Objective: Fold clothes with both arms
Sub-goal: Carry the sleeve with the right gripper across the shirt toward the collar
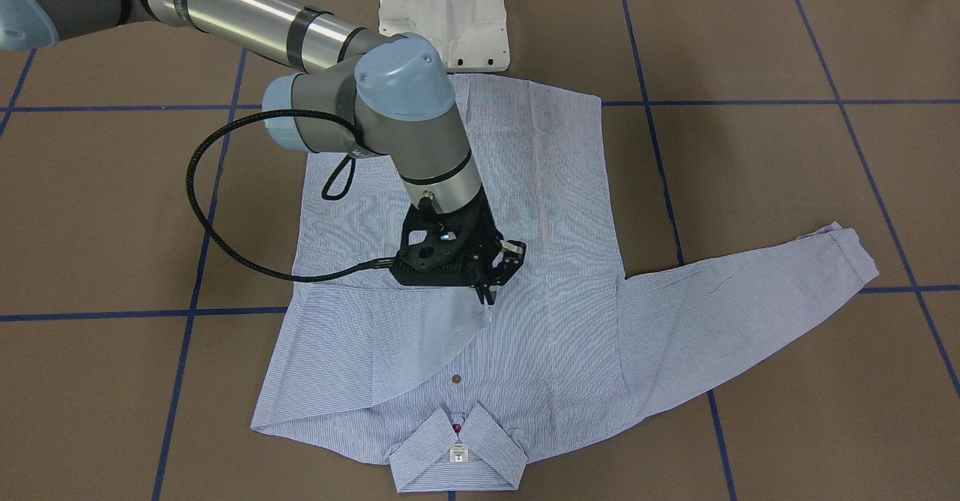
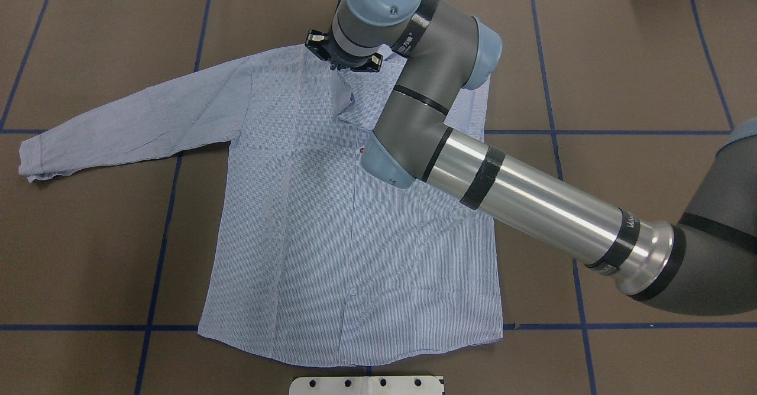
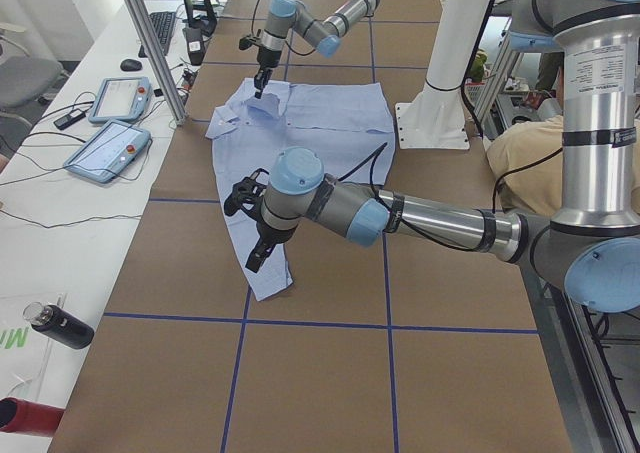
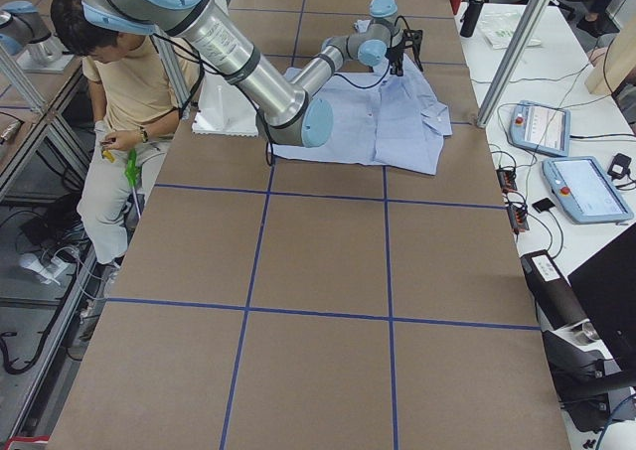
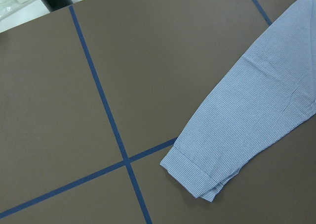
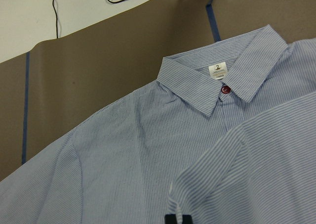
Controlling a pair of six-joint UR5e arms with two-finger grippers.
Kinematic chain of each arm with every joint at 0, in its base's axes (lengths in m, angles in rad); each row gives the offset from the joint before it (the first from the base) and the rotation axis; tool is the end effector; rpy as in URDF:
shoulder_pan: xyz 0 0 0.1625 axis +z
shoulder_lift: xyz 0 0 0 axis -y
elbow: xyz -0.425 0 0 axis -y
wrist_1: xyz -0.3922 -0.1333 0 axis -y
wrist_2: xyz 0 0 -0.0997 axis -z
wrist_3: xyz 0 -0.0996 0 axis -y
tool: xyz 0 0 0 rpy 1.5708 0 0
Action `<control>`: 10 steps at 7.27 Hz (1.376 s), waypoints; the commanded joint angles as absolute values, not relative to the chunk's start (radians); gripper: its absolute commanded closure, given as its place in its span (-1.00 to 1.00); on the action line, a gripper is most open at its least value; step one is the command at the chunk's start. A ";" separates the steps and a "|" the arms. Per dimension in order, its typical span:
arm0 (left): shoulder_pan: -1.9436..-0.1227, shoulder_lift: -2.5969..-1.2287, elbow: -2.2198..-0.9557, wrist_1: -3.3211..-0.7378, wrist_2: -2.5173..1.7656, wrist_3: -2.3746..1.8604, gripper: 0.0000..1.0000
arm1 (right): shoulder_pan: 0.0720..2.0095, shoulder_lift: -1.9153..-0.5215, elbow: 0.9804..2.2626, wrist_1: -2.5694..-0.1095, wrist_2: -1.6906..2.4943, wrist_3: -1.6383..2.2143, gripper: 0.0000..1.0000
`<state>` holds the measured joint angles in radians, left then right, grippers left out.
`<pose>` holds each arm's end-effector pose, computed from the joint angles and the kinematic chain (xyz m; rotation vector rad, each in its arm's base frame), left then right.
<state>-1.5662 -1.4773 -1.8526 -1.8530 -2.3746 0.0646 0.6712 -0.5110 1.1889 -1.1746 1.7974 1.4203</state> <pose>-0.0594 -0.4661 0.5286 0.4688 0.7759 0.2534 -0.5645 -0.5900 0.0830 0.2409 -1.0672 0.3464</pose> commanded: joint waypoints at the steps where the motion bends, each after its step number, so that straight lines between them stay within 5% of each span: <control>1: -1.566 -1.479 -1.856 -1.853 -2.375 0.057 -0.99 | 0.635 -0.431 1.084 -1.164 1.752 1.422 1.00; 3: -1.566 -1.479 -1.864 -1.853 -2.375 0.055 -0.99 | 0.615 -0.423 1.030 -1.094 1.715 1.439 1.00; 4: -1.566 -1.479 -1.868 -1.853 -2.375 0.054 -0.99 | 0.614 -0.417 1.029 -1.094 1.715 1.448 0.46; 6: -1.566 -1.479 -1.868 -1.853 -2.375 0.051 -0.99 | 0.609 -0.413 1.025 -1.092 1.700 1.502 -0.98; 8: -1.557 -1.479 -1.844 -1.923 -2.375 0.035 -0.99 | 0.611 -0.402 1.025 -1.092 1.700 1.529 -0.99; 10: -1.552 -1.575 -1.666 -1.974 -2.376 0.003 -0.99 | 0.618 -0.408 1.041 -1.092 1.712 1.586 -0.99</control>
<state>-1.5554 -1.5110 -1.7802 -1.9369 -2.3749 0.0198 0.6129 -0.4046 1.0297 -1.0922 1.7030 1.5482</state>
